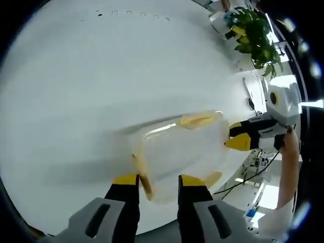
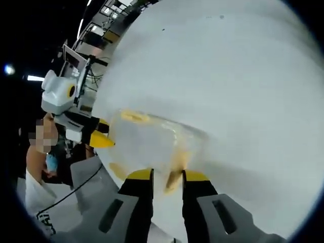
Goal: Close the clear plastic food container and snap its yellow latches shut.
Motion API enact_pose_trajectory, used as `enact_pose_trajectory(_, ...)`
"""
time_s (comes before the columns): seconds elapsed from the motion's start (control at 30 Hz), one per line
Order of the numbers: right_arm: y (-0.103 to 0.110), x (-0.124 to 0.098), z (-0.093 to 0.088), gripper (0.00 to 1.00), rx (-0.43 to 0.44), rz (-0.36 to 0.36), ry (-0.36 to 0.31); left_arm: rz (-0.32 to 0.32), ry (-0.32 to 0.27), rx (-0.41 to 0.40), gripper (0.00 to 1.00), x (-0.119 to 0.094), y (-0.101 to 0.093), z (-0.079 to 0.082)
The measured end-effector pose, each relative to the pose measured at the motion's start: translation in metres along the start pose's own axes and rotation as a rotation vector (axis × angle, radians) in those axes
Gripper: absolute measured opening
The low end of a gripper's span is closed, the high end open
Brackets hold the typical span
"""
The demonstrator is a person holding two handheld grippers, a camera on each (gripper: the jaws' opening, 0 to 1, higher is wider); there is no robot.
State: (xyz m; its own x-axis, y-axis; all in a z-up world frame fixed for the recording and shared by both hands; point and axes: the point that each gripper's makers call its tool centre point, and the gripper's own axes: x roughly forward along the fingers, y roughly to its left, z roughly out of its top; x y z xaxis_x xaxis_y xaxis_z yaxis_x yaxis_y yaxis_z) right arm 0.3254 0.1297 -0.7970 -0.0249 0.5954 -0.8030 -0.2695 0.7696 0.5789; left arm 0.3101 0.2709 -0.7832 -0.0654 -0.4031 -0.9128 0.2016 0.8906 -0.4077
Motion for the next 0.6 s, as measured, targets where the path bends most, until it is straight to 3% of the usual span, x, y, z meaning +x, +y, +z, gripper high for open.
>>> enact_pose_trajectory(0.1,0.002,-0.002,0.001,0.17,-0.006,0.001,-0.007,-0.020,0.018,-0.003,0.21,0.000,0.000,0.002)
enact_pose_trajectory(0.13,0.002,-0.003,0.001,0.17,-0.009,0.002,-0.011,0.014,-0.026,0.033,0.22,0.003,0.005,0.005)
enact_pose_trajectory(0.17,0.003,-0.003,0.001,0.17,-0.013,0.005,-0.013,0.011,-0.022,0.040,0.22,0.005,-0.001,-0.002)
enact_pose_trajectory(0.27,0.004,-0.004,0.001,0.17,-0.004,0.005,-0.023,-0.029,0.034,0.022,0.22,0.001,-0.003,0.000)
enact_pose_trajectory(0.3,0.006,-0.004,0.001,0.17,-0.008,0.002,-0.025,-0.027,0.036,0.026,0.22,-0.001,0.004,0.009)
enact_pose_trajectory(0.33,0.006,-0.004,0.001,0.17,-0.008,0.000,-0.022,0.018,-0.019,0.053,0.22,0.004,0.007,0.009)
enact_pose_trajectory(0.37,0.006,-0.005,0.000,0.17,-0.009,-0.001,-0.023,0.007,-0.011,0.051,0.22,0.005,0.000,-0.001)
enact_pose_trajectory(0.47,0.006,-0.006,0.001,0.18,0.000,0.001,-0.024,-0.001,-0.016,0.059,0.23,0.004,-0.003,-0.003)
enact_pose_trajectory(0.6,0.009,-0.008,-0.002,0.18,-0.039,-0.019,-0.027,0.014,-0.041,0.170,0.24,0.001,-0.001,0.004)
